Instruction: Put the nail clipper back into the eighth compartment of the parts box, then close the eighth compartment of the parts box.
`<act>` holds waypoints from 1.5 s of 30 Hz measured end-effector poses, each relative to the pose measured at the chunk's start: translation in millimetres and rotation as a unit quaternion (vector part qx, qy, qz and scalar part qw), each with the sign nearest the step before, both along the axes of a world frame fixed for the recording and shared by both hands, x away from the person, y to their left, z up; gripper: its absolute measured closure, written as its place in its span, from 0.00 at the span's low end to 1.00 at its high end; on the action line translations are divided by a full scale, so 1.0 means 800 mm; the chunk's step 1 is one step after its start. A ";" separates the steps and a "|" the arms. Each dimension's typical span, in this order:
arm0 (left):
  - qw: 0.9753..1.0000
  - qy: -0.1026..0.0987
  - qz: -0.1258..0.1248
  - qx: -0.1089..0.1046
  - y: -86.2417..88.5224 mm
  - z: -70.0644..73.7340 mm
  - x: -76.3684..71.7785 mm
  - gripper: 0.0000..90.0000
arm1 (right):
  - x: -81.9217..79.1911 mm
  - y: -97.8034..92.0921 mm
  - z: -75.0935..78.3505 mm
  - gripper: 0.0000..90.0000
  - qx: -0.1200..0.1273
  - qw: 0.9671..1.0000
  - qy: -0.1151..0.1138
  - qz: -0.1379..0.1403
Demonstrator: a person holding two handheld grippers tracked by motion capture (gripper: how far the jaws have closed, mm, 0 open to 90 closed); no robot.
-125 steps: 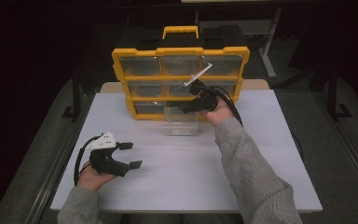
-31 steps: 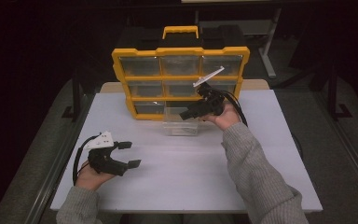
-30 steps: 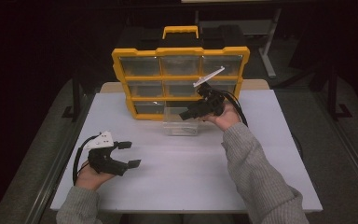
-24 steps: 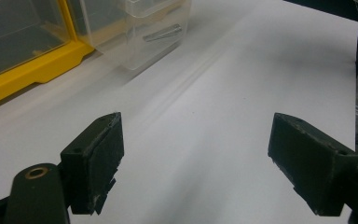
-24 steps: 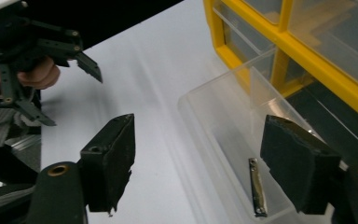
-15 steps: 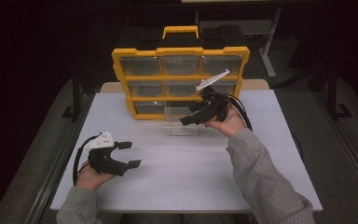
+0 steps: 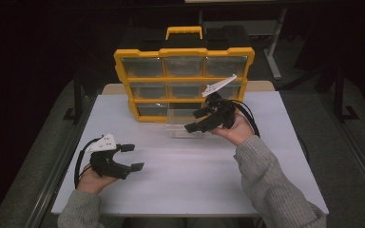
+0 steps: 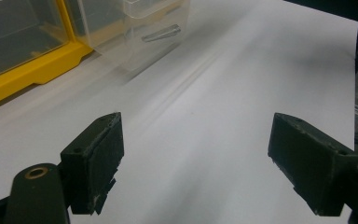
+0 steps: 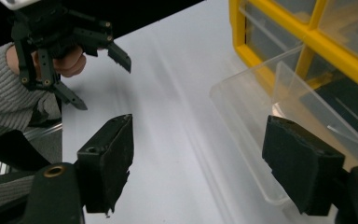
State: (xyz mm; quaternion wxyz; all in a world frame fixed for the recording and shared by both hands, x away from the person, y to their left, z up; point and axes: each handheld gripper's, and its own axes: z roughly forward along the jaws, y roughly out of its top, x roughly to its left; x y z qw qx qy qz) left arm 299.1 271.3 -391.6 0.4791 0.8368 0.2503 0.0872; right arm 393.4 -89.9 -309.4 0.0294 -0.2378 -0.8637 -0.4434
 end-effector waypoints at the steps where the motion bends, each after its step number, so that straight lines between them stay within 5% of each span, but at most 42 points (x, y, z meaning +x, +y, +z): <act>1: 1.000 -0.001 -0.001 0.002 0.000 0.000 0.000 0.20 | -0.003 0.001 0.000 0.28 -0.001 1.000 0.001 0.001; 6: 1.000 0.000 -0.001 0.000 -0.001 0.000 0.000 0.20 | -0.011 0.002 -0.007 0.33 -0.009 1.000 -0.011 0.015; 21: 1.000 -0.002 -0.002 0.004 -0.001 -0.001 -0.001 0.20 | -0.017 0.015 -0.029 0.62 -0.021 0.999 0.019 0.038; 25: 1.000 0.000 0.000 0.005 -0.002 -0.001 -0.001 0.20 | -0.015 0.017 -0.037 0.69 -0.031 0.998 0.008 0.048; 45: 1.000 -0.001 0.000 0.003 -0.002 -0.002 0.000 0.20 | -0.011 0.033 -0.060 0.86 -0.049 0.998 0.017 0.045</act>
